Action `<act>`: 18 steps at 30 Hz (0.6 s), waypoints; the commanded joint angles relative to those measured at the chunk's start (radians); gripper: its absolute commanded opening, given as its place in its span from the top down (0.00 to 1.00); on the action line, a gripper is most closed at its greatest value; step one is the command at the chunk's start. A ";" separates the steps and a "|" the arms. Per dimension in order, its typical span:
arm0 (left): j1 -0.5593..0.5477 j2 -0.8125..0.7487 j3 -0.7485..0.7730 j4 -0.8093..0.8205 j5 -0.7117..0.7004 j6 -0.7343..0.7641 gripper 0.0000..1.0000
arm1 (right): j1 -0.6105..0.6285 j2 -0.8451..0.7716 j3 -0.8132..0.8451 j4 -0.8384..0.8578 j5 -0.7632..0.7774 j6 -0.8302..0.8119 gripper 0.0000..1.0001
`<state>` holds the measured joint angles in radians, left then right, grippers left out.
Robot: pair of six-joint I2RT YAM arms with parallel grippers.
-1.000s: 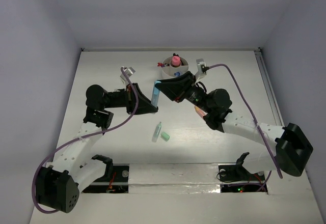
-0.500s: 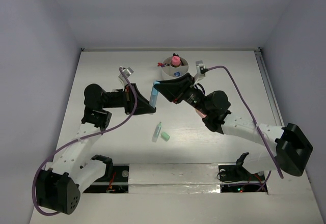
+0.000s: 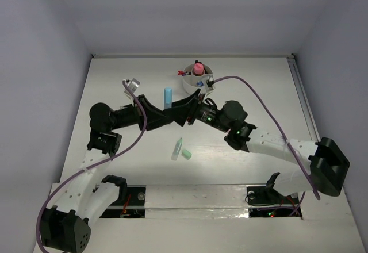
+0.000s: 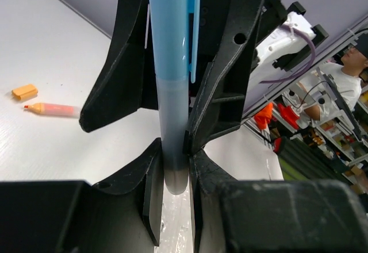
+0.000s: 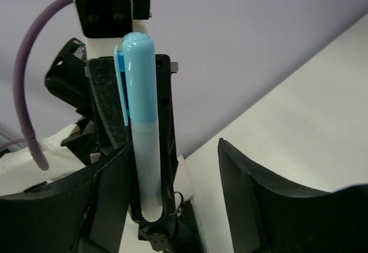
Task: Sort the stationery into containers
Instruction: Place the pen in the storage box.
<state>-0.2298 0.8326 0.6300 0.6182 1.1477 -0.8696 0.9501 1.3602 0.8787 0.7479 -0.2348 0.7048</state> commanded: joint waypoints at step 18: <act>-0.005 -0.059 -0.082 -0.049 -0.171 0.144 1.00 | -0.066 -0.026 0.132 -0.354 -0.159 -0.154 0.09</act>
<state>-0.2375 0.7841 0.5495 0.5079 1.0103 -0.7494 0.8959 1.3239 0.9546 0.4255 -0.2970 0.5850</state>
